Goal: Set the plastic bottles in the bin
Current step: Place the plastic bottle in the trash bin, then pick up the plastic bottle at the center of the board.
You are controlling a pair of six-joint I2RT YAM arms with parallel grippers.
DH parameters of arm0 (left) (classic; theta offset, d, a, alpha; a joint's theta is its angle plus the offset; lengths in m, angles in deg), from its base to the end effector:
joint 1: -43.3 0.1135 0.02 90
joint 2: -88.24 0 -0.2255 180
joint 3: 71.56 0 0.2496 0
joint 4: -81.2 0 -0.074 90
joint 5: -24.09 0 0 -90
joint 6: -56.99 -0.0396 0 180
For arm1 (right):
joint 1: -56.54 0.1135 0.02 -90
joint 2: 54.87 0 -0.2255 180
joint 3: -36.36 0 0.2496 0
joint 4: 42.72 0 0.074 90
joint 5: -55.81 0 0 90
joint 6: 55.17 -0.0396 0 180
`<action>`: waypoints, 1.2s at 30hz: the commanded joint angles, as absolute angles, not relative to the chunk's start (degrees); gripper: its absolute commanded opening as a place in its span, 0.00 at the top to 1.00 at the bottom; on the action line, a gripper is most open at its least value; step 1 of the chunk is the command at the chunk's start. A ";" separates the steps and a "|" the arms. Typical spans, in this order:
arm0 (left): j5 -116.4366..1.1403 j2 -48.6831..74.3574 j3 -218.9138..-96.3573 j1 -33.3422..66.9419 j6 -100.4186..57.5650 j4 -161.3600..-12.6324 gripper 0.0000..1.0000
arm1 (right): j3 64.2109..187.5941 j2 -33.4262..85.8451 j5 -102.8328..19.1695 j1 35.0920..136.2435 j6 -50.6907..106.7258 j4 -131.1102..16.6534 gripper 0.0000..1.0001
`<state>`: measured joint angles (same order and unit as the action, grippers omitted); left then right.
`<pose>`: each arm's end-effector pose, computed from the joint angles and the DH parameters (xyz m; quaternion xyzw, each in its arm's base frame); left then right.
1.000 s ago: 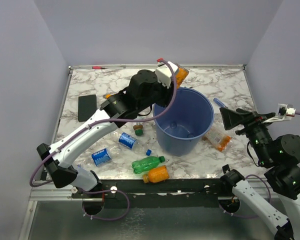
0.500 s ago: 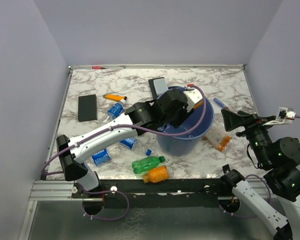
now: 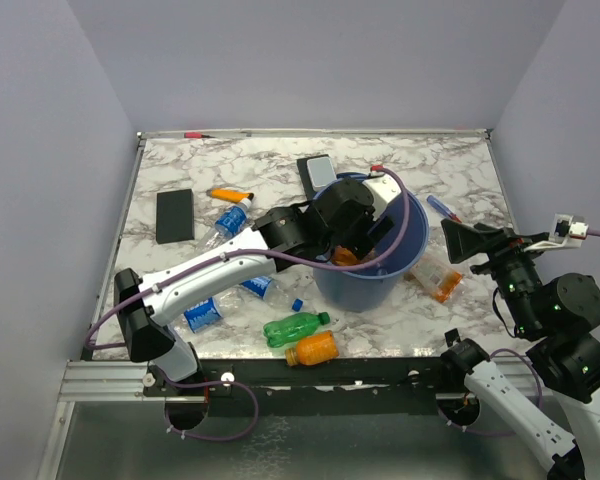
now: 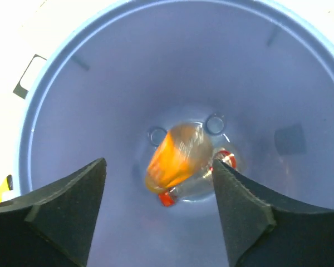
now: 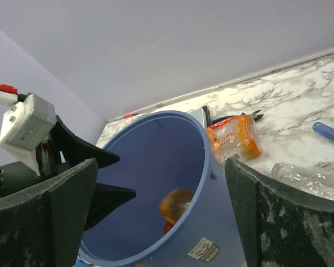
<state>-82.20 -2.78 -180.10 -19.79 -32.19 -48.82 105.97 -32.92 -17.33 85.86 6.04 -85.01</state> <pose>0.1713 -0.3129 0.3540 0.3903 0.7780 -0.1468 0.4700 0.0844 0.0342 0.3928 0.1053 0.6664 0.2690 0.6873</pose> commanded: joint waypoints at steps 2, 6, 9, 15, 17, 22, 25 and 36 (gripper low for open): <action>-83.59 1.36 -181.16 -19.90 -29.98 -52.80 0.15 | 105.62 -33.84 -15.21 86.21 6.03 -86.52 0.00; -87.19 7.33 -176.95 -19.91 -28.69 -59.19 0.01 | 106.26 -34.03 -13.04 86.24 6.31 -87.30 0.00; -96.43 13.85 -170.01 -19.83 -27.91 -66.28 0.01 | 106.86 -33.28 -9.85 86.25 5.38 -89.63 0.00; -110.10 23.91 -159.31 -15.87 -23.48 -75.32 0.01 | 109.74 -25.21 2.70 86.20 -2.76 -101.83 0.01; -108.42 26.04 -157.48 -11.44 -20.44 -76.16 0.01 | 109.50 -22.87 5.36 86.19 -4.11 -102.13 0.02; -106.49 29.24 -152.88 -1.86 -14.95 -78.16 0.01 | 109.18 -17.38 9.43 86.25 -7.92 -100.14 0.02; -109.55 31.74 -148.42 -0.75 -13.96 -80.81 0.01 | 106.90 -16.26 11.49 86.17 -11.55 -99.53 0.02; -116.91 42.29 -132.98 -0.67 -16.05 -91.23 0.01 | 96.53 -15.35 11.65 80.04 -21.84 -98.73 0.02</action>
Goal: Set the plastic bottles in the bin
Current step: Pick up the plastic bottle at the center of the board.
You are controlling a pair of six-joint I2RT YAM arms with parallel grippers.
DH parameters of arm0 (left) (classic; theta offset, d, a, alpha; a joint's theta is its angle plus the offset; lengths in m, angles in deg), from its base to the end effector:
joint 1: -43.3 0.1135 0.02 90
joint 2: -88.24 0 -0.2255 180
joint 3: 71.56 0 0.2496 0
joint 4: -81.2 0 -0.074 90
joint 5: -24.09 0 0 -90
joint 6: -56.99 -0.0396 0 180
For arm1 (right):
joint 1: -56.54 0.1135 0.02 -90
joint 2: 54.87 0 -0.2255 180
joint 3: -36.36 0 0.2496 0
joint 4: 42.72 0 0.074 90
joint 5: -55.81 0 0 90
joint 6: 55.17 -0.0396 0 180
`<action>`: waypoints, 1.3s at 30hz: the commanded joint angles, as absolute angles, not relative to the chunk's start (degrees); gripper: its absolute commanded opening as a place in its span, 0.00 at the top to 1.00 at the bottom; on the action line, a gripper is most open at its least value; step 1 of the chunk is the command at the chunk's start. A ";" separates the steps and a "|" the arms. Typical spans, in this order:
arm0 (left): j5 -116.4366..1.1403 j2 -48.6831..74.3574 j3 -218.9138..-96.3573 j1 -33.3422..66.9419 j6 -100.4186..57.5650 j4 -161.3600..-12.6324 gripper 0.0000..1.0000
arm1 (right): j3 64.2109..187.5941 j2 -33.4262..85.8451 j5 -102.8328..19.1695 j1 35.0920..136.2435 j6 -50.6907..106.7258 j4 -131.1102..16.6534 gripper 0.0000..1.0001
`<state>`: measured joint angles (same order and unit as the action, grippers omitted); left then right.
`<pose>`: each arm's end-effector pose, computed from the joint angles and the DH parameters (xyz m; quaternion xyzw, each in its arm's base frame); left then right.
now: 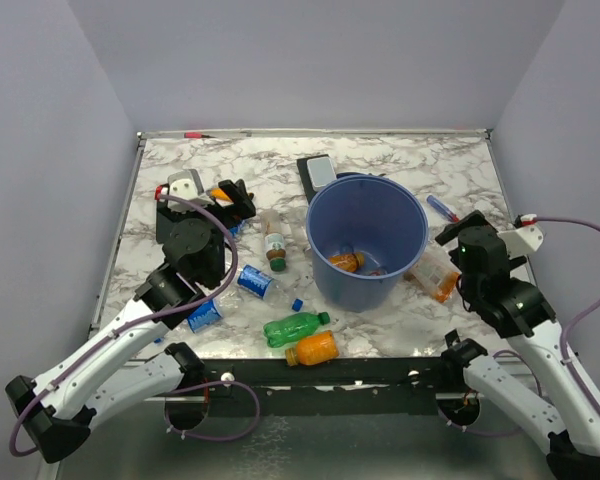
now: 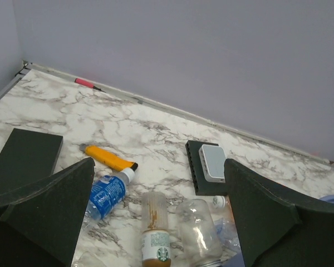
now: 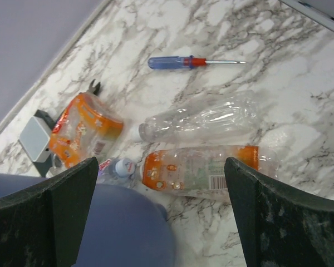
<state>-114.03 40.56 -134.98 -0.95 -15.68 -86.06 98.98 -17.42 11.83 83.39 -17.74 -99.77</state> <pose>0.1701 -0.1245 0.3532 -0.1413 0.6801 -0.0980 0.7127 0.1494 0.0437 0.3032 0.3642 0.7421 0.0228 0.5622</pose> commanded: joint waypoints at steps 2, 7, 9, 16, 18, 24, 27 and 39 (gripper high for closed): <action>-115.77 41.91 -132.93 -0.66 -15.51 -90.63 0.01 | 95.54 -12.60 5.63 74.24 -19.43 -95.01 0.02; -114.47 41.91 -132.36 -0.67 -14.98 -89.43 0.01 | 91.89 -4.61 -14.31 54.20 -11.79 -84.19 0.04; -113.57 41.73 -132.17 -0.75 -14.91 -89.12 0.01 | 91.66 -0.91 -16.54 51.95 -9.19 -82.15 0.02; -108.56 39.63 -133.56 -0.82 -14.39 -87.65 0.01 | 90.47 3.93 -20.25 51.51 -1.71 -79.60 0.00; -107.39 39.31 -133.91 -0.82 -14.35 -87.38 0.01 | 90.07 4.05 -21.26 51.45 0.17 -80.37 0.00; -104.26 38.38 -134.48 -0.85 -13.57 -86.80 0.01 | 85.09 2.79 -28.38 51.46 1.82 -82.41 0.02; -103.06 37.78 -134.64 -0.82 -13.16 -86.61 0.01 | 85.18 2.37 -29.41 51.56 1.79 -82.66 0.03; -103.55 36.59 -135.30 -1.93 -14.11 -85.42 0.01 | 85.97 15.10 -36.09 51.62 1.36 -79.80 0.09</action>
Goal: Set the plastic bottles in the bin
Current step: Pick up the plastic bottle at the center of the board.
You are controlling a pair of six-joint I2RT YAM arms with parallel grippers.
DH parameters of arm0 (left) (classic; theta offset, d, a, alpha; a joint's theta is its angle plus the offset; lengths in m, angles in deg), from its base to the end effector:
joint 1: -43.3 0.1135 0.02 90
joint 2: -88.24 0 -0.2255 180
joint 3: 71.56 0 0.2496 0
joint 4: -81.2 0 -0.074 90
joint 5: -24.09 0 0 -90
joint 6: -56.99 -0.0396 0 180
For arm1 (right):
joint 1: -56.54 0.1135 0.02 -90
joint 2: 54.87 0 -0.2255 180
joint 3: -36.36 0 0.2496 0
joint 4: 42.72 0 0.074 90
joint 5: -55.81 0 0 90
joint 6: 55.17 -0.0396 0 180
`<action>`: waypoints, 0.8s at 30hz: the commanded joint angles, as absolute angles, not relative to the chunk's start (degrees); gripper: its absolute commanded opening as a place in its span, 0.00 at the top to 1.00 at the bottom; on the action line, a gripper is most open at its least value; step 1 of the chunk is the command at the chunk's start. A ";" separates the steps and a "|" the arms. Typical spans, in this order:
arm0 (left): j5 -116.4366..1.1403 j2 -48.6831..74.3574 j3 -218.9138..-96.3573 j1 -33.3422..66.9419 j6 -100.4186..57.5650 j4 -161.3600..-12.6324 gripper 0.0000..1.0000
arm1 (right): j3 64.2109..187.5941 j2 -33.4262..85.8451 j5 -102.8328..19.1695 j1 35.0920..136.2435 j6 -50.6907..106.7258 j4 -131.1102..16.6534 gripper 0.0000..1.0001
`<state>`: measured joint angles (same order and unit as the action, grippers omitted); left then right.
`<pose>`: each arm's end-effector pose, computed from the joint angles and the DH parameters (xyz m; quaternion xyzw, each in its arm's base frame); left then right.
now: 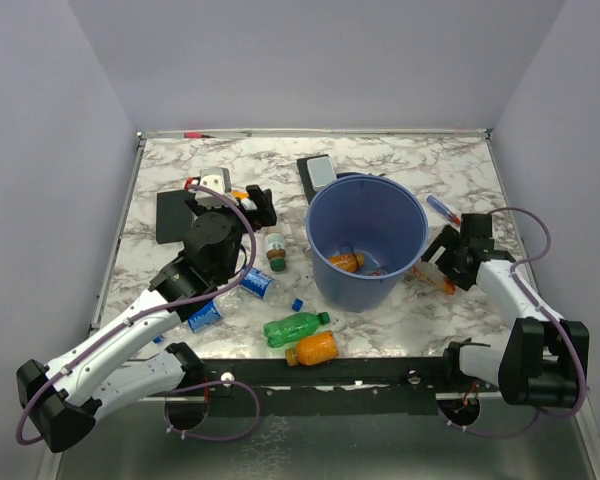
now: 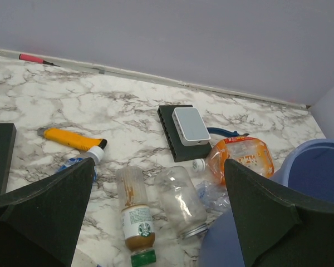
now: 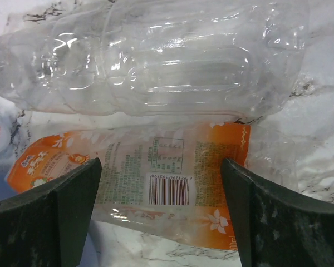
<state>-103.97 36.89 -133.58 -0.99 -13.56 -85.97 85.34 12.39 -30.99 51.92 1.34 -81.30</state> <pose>0.1814 -0.1428 0.3319 -0.0744 0.7137 -0.1468 0.6809 0.2310 -0.0209 0.1481 0.3203 0.9030 0.0451 0.2827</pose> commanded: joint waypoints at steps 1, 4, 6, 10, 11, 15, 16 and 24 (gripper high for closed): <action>-103.89 36.49 -135.30 -2.22 -14.43 -85.34 0.01 | 85.69 14.89 -36.87 51.54 1.08 -79.36 0.10; -104.14 35.99 -135.58 -2.73 -14.90 -85.16 0.01 | 85.46 12.87 -38.03 51.58 0.92 -79.45 0.10; -103.99 35.67 -135.69 -2.79 -14.91 -84.98 0.01 | 85.78 11.73 -39.17 51.57 1.50 -80.69 0.09; -102.92 35.25 -136.00 -2.84 -14.81 -84.98 0.01 | 85.85 7.30 -36.99 51.54 -1.03 -84.69 0.08; -102.78 35.24 -136.00 -2.84 -14.79 -84.98 0.01 | 85.72 4.55 -35.28 51.57 -2.54 -85.16 0.07; -102.82 35.00 -136.01 -2.97 -14.79 -84.98 0.01 | 86.84 -4.08 -28.66 51.53 -7.57 -85.75 0.05; -102.83 34.91 -136.08 -3.03 -14.89 -84.98 0.01 | 87.93 -4.25 -27.45 51.53 -8.40 -86.32 0.04; -103.79 34.98 -136.01 -3.67 -15.23 -84.98 0.01 | 90.59 2.28 -27.45 50.94 -23.37 -85.31 0.02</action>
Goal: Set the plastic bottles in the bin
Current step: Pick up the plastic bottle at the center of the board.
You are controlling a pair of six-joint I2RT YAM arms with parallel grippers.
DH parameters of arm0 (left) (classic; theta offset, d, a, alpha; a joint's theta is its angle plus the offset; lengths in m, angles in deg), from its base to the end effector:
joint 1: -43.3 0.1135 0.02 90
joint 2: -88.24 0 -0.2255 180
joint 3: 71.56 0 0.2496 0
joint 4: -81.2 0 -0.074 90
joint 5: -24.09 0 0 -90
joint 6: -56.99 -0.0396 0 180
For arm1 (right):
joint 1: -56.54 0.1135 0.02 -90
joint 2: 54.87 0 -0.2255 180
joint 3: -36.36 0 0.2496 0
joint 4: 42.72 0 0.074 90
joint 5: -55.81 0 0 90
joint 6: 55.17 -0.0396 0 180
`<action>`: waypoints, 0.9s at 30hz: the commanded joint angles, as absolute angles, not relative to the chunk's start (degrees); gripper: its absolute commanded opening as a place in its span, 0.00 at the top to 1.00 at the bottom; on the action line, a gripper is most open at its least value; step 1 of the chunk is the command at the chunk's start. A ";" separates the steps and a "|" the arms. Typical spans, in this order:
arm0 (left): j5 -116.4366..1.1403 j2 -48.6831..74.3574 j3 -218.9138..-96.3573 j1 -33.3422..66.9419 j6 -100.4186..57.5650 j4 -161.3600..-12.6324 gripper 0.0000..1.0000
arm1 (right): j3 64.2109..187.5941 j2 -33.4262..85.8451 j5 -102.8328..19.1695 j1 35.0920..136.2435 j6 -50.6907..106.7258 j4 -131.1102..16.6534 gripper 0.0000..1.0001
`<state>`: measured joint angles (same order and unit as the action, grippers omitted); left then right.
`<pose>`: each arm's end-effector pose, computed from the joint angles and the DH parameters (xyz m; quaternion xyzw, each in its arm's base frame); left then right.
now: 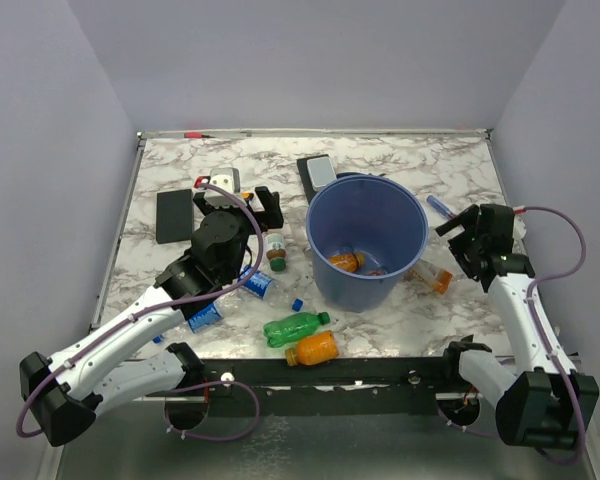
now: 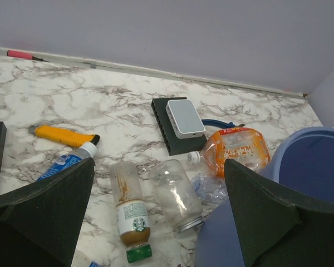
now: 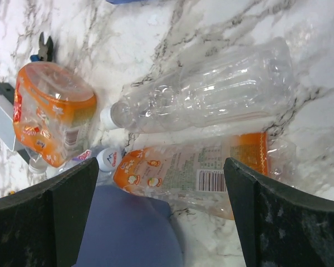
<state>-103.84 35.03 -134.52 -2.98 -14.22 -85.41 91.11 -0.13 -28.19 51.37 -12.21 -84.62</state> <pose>0.1807 -0.1537 0.3297 -0.0522 0.7227 -0.1483 0.6730 0.2225 -0.0243 0.2220 0.4204 0.8095 0.1008 0.3973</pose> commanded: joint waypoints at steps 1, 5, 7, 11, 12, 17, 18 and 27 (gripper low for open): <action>-103.91 34.98 -136.00 -3.93 -15.30 -84.98 0.01 | 89.74 2.30 -27.72 50.92 -26.52 -84.00 0.02; -103.62 34.75 -136.08 -4.50 -15.29 -85.00 0.01 | 85.54 0.72 -24.73 50.95 -37.60 -80.52 0.00; -103.46 34.62 -136.14 -4.61 -15.19 -84.98 0.01 | 84.68 1.14 -22.40 50.94 -41.05 -79.51 0.00; -103.77 34.54 -136.11 -5.26 -15.33 -84.98 0.01 | 86.47 6.08 -19.23 50.92 -44.61 -80.74 0.00; -103.85 34.54 -136.09 -5.40 -15.42 -84.98 0.01 | 86.90 7.49 -18.46 50.92 -45.07 -80.77 0.00; -104.71 34.56 -136.00 -5.92 -15.82 -84.98 0.01 | 87.83 12.88 -16.62 50.92 -47.14 -78.76 0.00; -104.80 34.50 -136.07 -5.93 -15.94 -84.98 0.01 | 88.42 14.58 -16.61 50.92 -47.51 -78.89 0.00; -105.23 35.05 -136.18 -6.18 -16.13 -84.98 0.01 | 90.96 23.50 -14.26 50.86 -45.59 -78.01 0.03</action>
